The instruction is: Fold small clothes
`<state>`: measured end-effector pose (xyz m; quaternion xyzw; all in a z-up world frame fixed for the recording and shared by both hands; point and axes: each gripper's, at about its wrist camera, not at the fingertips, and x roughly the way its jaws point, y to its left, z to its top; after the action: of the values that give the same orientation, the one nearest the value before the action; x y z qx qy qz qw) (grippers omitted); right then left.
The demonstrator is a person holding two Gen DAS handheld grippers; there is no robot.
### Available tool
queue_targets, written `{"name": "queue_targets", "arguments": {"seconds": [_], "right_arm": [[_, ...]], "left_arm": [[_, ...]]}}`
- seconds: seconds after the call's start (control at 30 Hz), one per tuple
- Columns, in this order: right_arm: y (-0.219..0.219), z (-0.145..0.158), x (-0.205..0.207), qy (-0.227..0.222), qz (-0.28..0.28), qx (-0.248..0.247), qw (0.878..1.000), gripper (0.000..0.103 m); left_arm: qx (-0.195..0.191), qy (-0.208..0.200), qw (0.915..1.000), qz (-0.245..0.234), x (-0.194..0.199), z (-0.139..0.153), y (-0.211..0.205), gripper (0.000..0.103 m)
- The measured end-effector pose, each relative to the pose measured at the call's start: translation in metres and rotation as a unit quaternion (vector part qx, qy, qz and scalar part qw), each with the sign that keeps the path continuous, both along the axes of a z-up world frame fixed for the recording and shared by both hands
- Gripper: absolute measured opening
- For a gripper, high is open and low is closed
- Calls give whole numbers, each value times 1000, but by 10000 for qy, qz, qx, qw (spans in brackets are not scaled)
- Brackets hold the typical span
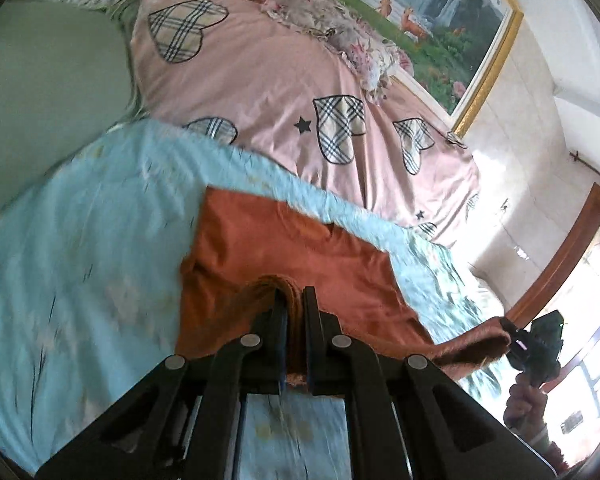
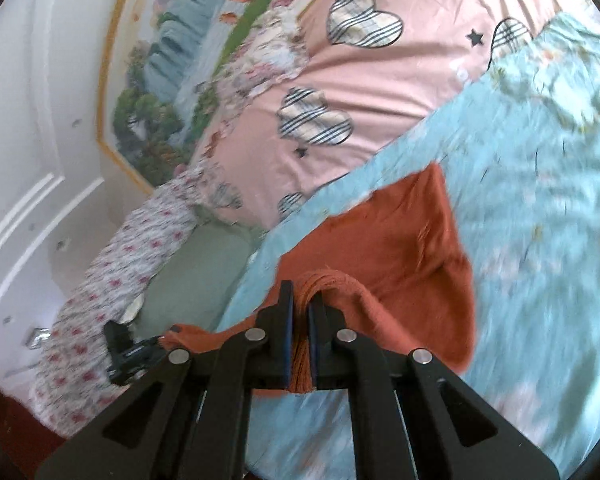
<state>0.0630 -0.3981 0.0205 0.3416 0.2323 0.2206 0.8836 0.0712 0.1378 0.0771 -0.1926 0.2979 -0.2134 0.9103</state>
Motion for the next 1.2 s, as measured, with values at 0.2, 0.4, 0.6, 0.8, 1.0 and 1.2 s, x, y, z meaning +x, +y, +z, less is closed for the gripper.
{"name": "queue_targets", "arguments": {"seconds": [0.2,0.4,0.6,0.8,1.0,1.2], "right_arm": [[-13,2,85,427,-395,-406,9975,7],[-21,-15,168,967,-587,-695,9911,7],[-23,-52,225,1577,-610,-1011,9804,7],[-21,-90,257,2185,-603,-1067,9681,10],[-15,-55,213,1514,-767,-1183,9784,22],[69,-59,190,1332,1200,-1720,9686,22]], "left_arm": [[248,35,9995,170,90,10,-21,4],[446,385,9978,304,178,-12,-39,5],[628,840,9937,401,244,-56,-49,5],[898,1428,9850,367,291,-112,-59,10],[777,1244,9892,-41,243,-97,-64,38],[759,1148,9816,-1323,173,-100,-132,48]]}}
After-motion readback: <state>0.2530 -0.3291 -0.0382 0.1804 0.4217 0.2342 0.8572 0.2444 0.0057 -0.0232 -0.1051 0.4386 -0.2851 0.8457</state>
